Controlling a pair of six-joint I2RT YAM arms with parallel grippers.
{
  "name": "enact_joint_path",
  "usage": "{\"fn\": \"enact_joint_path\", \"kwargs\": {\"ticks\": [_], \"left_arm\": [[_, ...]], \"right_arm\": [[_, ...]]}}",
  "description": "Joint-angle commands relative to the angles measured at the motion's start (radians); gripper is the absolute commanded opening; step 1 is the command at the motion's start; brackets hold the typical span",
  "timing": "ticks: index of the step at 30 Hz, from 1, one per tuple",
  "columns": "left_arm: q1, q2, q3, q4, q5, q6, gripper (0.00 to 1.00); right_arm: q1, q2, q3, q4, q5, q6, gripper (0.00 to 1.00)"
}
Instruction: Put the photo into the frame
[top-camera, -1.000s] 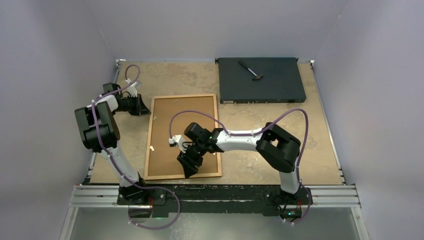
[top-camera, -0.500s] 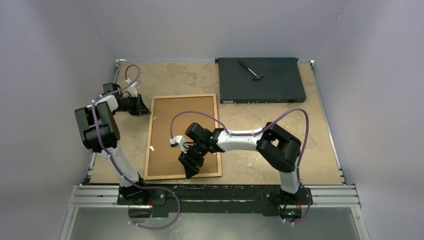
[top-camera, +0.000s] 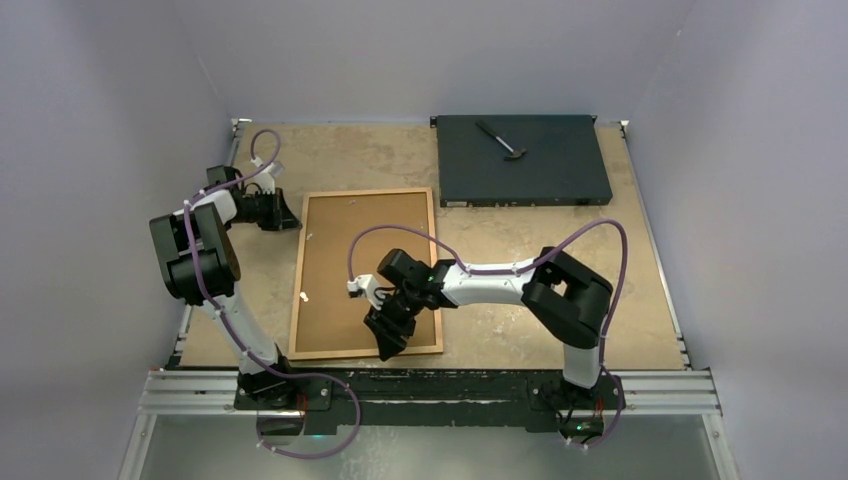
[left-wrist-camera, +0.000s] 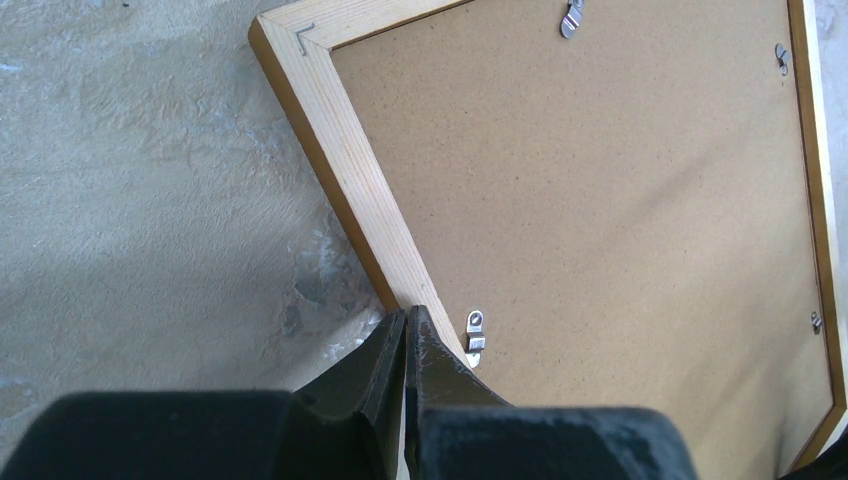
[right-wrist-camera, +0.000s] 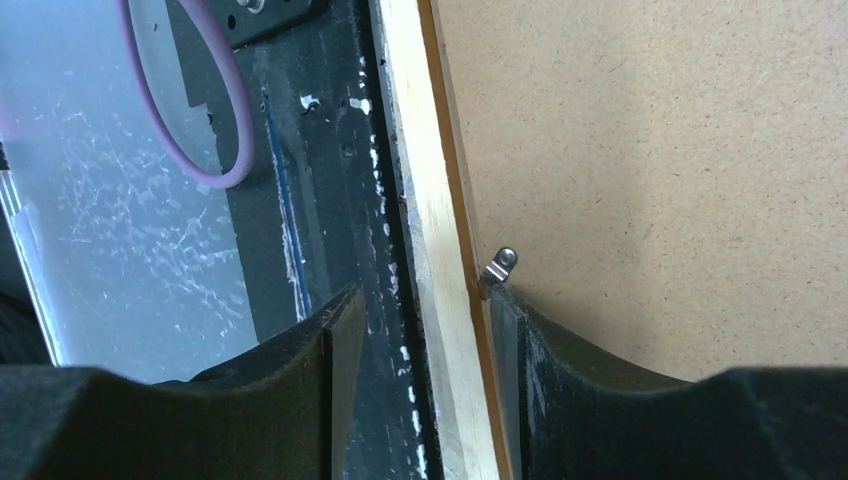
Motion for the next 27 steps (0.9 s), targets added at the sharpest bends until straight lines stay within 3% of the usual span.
{"fn": "enact_joint_path", "kwargs": {"ticks": [1,17,20,21,24,27], "left_arm": [[-0.002,0.031,-0.054,-0.078,-0.173,0.042,0.00],[-0.004,0.017,-0.043,-0.095,-0.155,0.042,0.00],[-0.002,0.000,-0.031,-0.116,-0.158,0.052,0.00],[-0.002,-0.007,-0.019,-0.134,-0.166,0.055,0.03],[0.021,-0.035,0.034,-0.182,-0.161,0.056,0.28],[0.030,-0.057,0.103,-0.199,-0.151,0.042,0.45]], "right_arm": [[0.003,-0.033,-0.005,0.009,-0.021,0.001,0.52],[-0.027,-0.007,-0.005,0.026,-0.185,0.031,0.52],[-0.105,-0.045,0.006,0.050,-0.121,0.071,0.60],[-0.129,-0.070,0.007,0.084,-0.096,0.099,0.64],[-0.253,-0.141,0.028,0.195,0.008,0.197,0.77],[-0.297,-0.140,0.093,0.281,0.156,0.282,0.83]]}}
